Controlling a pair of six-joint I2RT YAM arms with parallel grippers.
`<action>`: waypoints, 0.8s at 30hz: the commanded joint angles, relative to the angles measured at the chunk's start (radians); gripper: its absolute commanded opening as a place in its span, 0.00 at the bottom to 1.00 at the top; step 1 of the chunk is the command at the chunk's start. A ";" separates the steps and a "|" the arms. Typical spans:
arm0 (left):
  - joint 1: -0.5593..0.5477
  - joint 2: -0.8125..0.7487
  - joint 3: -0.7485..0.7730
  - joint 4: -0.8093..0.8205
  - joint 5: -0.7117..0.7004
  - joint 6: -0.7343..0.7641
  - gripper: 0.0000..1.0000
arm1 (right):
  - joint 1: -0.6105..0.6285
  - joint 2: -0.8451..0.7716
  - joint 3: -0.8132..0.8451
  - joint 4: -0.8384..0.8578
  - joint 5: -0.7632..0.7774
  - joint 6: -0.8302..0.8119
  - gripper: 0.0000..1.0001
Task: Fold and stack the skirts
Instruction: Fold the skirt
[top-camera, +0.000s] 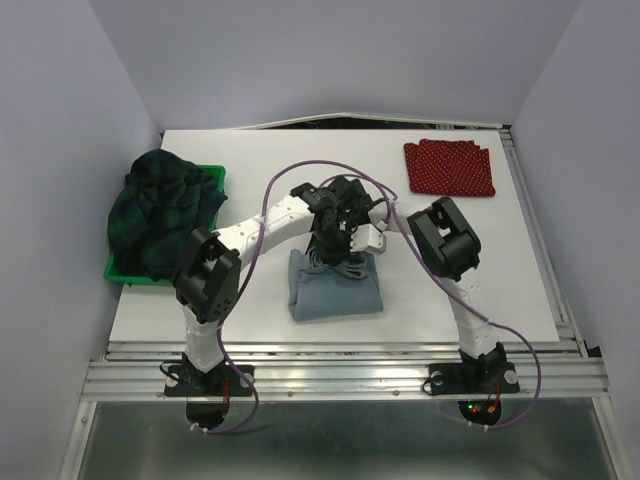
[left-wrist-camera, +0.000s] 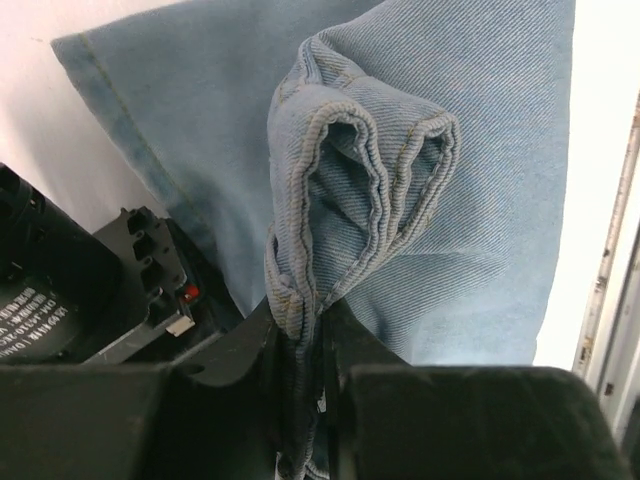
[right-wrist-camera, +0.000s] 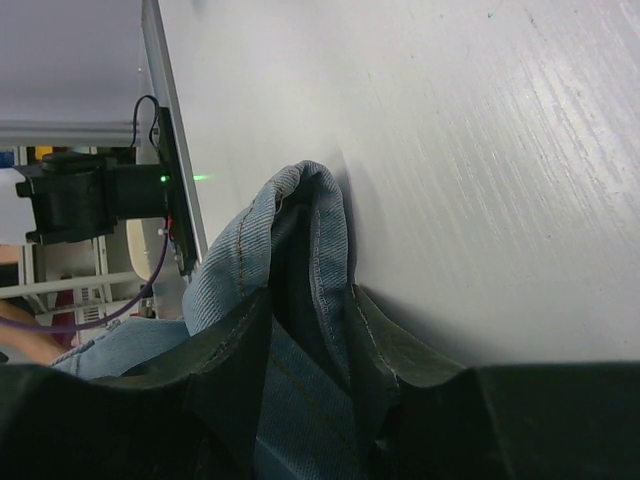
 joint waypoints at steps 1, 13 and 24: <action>0.004 -0.029 -0.029 0.078 -0.034 0.011 0.19 | 0.014 -0.004 -0.012 -0.018 0.010 -0.001 0.41; 0.006 -0.152 -0.150 0.264 -0.190 -0.047 0.54 | 0.014 0.025 0.051 -0.018 0.033 0.022 0.43; 0.019 -0.419 -0.222 0.403 -0.277 -0.179 0.66 | -0.019 0.037 0.141 -0.020 0.079 0.049 0.51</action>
